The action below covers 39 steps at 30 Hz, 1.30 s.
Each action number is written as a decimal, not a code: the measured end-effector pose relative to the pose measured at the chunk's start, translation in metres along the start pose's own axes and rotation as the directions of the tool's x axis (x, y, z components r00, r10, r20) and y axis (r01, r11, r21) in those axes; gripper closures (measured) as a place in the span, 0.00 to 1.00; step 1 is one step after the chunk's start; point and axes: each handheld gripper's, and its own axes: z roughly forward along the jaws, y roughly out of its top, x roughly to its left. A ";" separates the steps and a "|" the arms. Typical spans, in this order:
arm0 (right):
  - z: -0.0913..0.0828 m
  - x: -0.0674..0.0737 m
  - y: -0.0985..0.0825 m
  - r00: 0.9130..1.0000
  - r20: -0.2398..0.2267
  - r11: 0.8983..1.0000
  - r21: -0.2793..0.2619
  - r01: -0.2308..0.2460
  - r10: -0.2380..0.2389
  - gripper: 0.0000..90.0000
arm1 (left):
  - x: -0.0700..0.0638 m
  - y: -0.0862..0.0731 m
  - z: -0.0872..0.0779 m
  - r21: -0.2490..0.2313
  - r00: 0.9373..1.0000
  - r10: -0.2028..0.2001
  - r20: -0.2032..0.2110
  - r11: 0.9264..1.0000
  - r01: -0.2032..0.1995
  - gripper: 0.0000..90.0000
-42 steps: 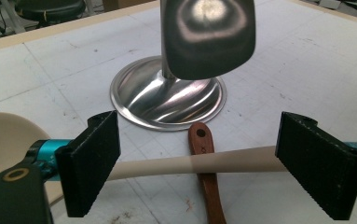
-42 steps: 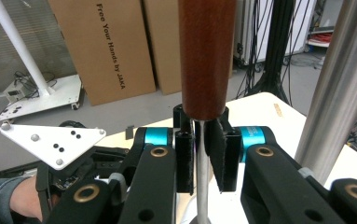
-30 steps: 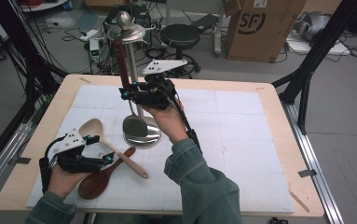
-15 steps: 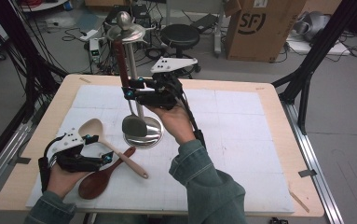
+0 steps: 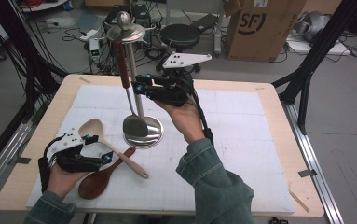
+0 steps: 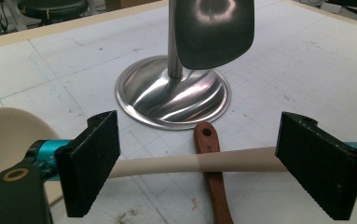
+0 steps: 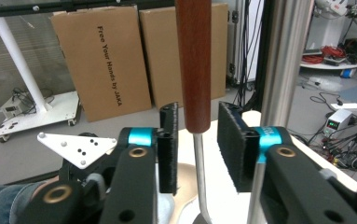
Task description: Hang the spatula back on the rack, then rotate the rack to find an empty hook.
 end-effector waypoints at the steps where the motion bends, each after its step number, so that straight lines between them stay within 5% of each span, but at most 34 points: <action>1: -0.001 0.000 0.001 1.000 0.000 1.000 -0.002 0.002 -0.002 0.83 | 0.000 0.000 0.000 0.000 1.000 0.000 0.000 1.000 0.000 0.16; 6: -0.006 0.000 0.010 1.000 -0.007 1.000 0.008 0.026 -0.026 0.99 | 0.001 0.000 -0.001 0.002 1.000 0.000 -0.006 1.000 0.000 0.16; 20: -0.014 -0.002 0.032 0.999 -0.010 0.999 -0.018 0.048 -0.049 0.99 | 0.001 0.000 0.000 0.003 1.000 0.000 -0.007 1.000 0.000 0.16; 39: -0.003 0.008 0.063 0.995 0.008 0.993 -0.064 0.096 -0.096 0.99 | 0.000 0.000 0.000 0.002 1.000 -0.001 -0.001 1.000 0.001 0.16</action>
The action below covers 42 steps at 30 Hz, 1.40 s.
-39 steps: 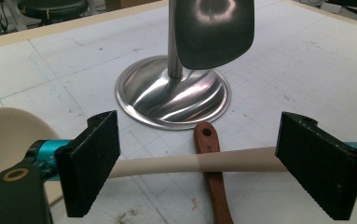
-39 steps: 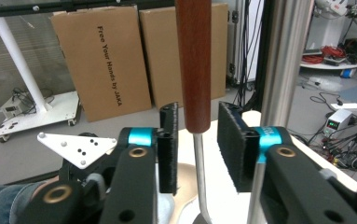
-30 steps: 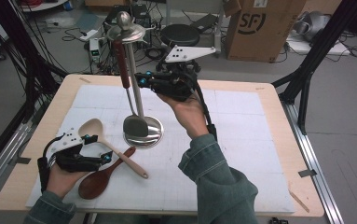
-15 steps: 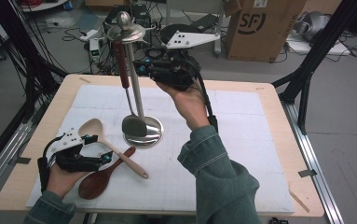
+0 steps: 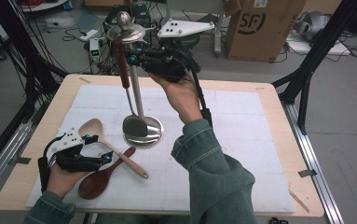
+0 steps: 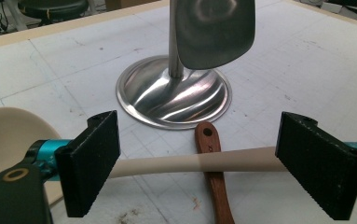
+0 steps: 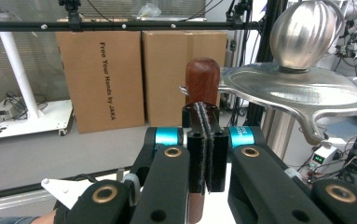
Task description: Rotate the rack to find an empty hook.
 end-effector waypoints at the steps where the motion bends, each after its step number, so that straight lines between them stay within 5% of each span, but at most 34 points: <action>1: 0.000 0.000 0.000 1.000 0.000 1.000 -0.003 -0.001 0.001 0.99 | 0.000 0.000 0.000 -0.002 1.000 -0.001 0.001 1.000 0.001 0.16; 42: 0.021 0.005 0.004 1.000 -0.019 1.000 -0.001 0.014 -0.014 0.99 | -0.001 0.001 0.000 -0.005 1.000 -0.003 0.000 1.000 0.003 0.16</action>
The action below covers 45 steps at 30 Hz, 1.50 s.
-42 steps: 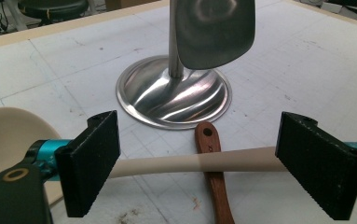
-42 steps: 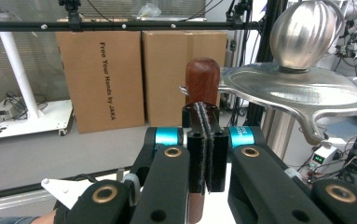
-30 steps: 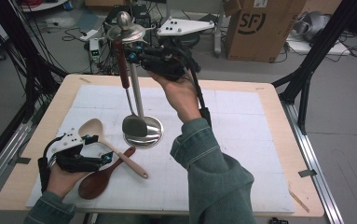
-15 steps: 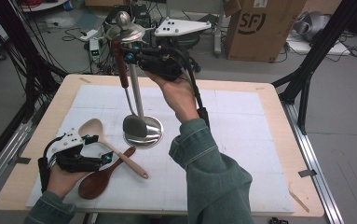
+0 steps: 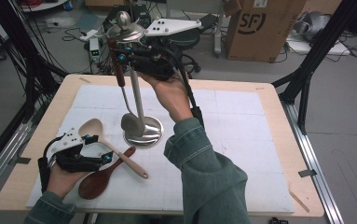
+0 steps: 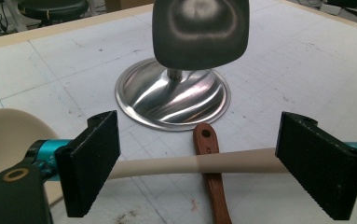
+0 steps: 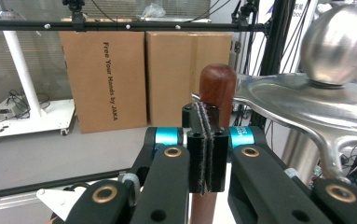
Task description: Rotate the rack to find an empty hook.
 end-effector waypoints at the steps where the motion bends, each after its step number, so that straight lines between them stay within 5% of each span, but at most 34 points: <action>1: 0.001 0.000 0.000 1.000 -0.004 1.000 0.002 0.001 -0.001 0.99 | 0.000 0.000 0.000 -0.002 1.000 -0.003 0.001 1.000 0.003 0.16; 12: 0.003 0.002 0.002 1.000 -0.007 1.000 0.010 0.007 -0.007 0.99 | 0.000 0.000 0.000 -0.003 1.000 0.000 0.002 1.000 0.000 0.16; 33: -0.017 -0.001 -0.003 0.999 -0.042 0.999 0.022 0.023 -0.022 0.99 | 0.001 0.000 -0.001 -0.002 1.000 -0.004 -0.003 1.000 0.004 0.16; 45: -0.035 -0.011 -0.011 1.000 -0.018 1.000 0.025 0.011 -0.011 0.99 | 0.001 0.000 -0.001 -0.002 1.000 0.000 -0.004 1.000 0.000 0.16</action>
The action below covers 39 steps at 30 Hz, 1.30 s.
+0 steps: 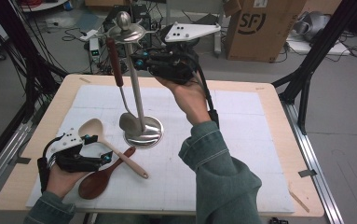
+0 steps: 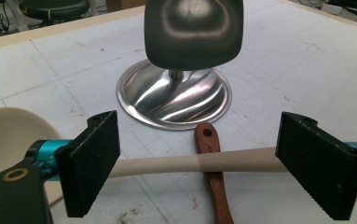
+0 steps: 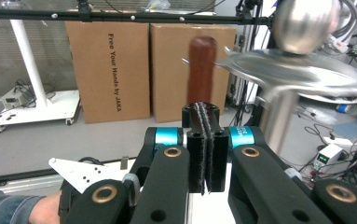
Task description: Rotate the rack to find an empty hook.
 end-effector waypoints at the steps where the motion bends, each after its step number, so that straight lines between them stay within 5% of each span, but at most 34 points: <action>1: -0.002 -0.002 -0.001 1.000 0.005 1.000 -0.002 -0.004 0.004 0.99 | 0.000 0.000 0.000 0.000 1.000 0.000 0.000 1.000 0.000 0.16; 13: -0.025 -0.018 -0.004 0.998 0.058 0.999 -0.038 -0.036 0.038 0.99 | 0.000 0.000 0.000 0.001 1.000 0.002 -0.001 1.000 -0.002 0.16; 39: -0.018 -0.015 0.007 0.998 0.059 0.999 -0.038 -0.004 0.006 0.99 | 0.001 0.000 -0.001 0.001 1.000 -0.001 -0.001 1.000 0.001 0.16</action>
